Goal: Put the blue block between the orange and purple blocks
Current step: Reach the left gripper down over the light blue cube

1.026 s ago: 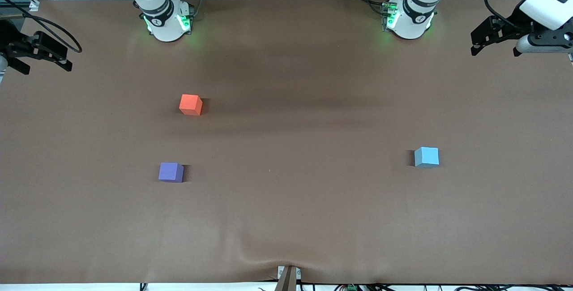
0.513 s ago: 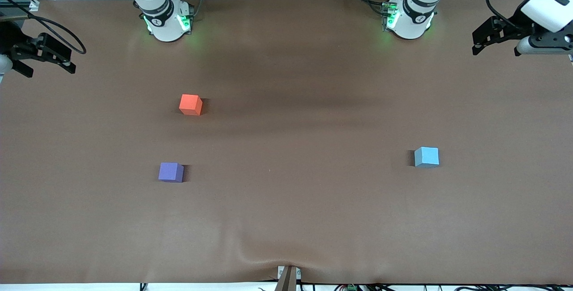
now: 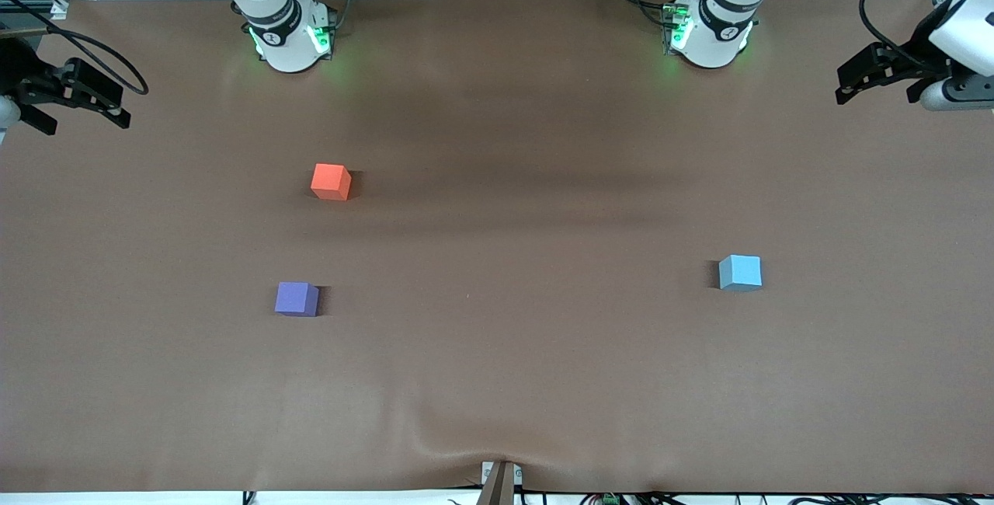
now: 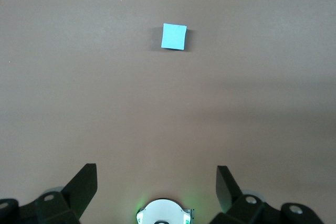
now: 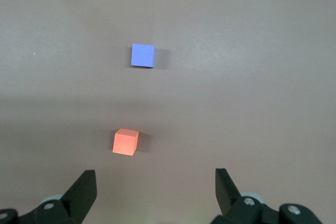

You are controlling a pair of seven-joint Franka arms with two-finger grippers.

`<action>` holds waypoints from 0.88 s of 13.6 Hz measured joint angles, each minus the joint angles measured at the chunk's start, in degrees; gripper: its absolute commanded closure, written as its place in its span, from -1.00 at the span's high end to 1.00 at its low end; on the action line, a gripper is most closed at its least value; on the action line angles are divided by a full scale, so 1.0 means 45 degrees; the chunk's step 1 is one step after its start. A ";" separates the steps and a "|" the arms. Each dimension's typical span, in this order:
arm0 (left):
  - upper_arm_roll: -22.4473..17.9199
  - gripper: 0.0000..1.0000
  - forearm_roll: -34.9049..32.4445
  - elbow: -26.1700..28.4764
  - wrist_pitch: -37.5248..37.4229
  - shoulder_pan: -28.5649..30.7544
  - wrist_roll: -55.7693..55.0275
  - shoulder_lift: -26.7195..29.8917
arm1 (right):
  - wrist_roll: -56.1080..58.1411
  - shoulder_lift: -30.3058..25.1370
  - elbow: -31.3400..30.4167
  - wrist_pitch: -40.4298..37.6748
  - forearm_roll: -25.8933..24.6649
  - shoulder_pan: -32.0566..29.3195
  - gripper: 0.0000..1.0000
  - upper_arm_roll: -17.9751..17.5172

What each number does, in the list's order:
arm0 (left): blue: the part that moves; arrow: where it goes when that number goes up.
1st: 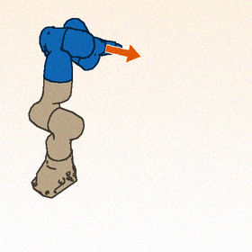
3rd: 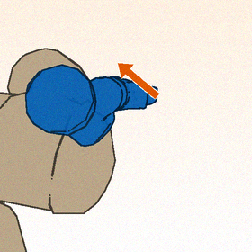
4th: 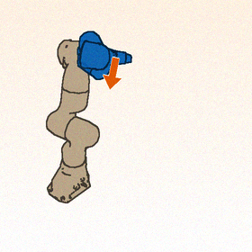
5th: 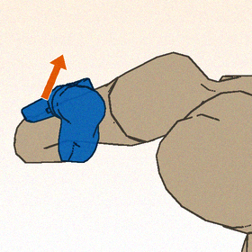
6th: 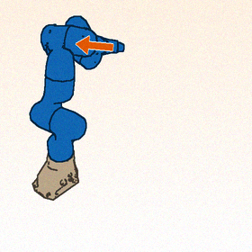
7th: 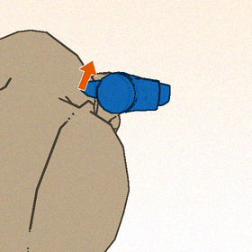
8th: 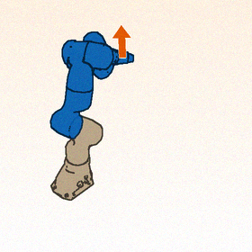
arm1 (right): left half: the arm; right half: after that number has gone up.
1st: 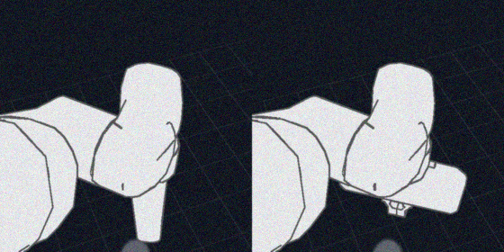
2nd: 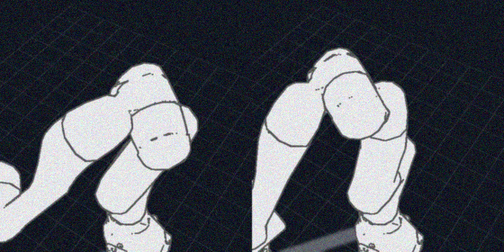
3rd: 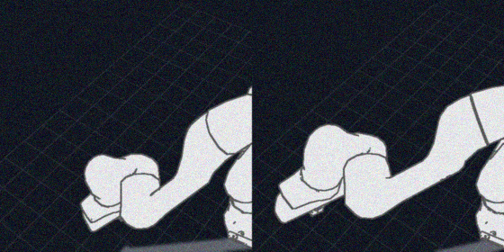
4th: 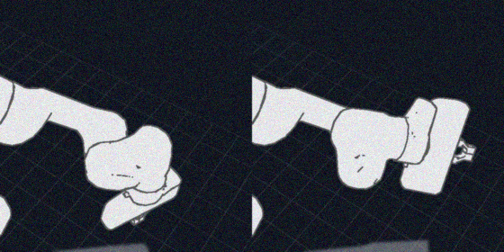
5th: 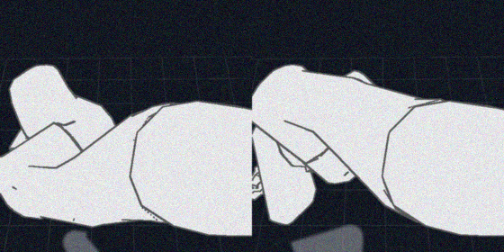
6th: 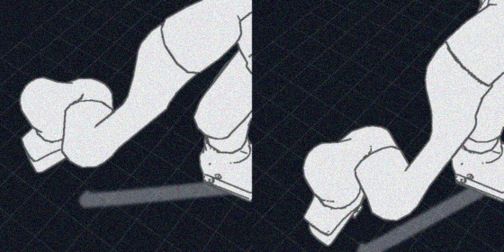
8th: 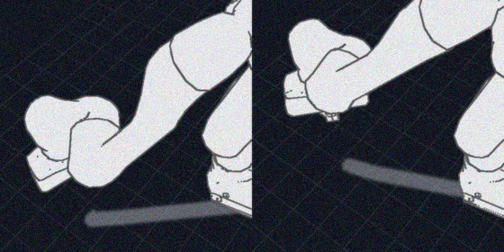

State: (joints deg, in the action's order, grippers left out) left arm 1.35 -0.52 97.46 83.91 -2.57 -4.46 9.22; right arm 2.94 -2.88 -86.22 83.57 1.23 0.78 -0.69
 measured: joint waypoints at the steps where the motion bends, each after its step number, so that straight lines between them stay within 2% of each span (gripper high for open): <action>1: 0.0023 1.00 0.0000 -0.0002 0.0021 -0.0003 0.0000 -0.0048 | 0.0000 0.0001 0.0000 0.0000 0.0001 0.0000 1.00 0.0001; 10: 0.0223 1.00 0.0000 -0.0016 0.0253 -0.0094 0.0000 -0.0357 | 0.0000 0.0008 0.0000 -0.0001 0.0016 0.0000 1.00 0.0052; 12: 0.0369 1.00 -0.0011 0.0197 0.0726 -0.0094 -0.0013 -0.0355 | 0.0000 0.0008 0.0000 -0.0001 0.0016 -0.0001 1.00 0.0068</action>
State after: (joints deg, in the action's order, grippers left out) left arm 3.01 -0.57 98.34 87.18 -2.99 -4.52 7.63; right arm 2.94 -2.85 -86.21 83.57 1.30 0.77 -0.38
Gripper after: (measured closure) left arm 0.000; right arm 0.000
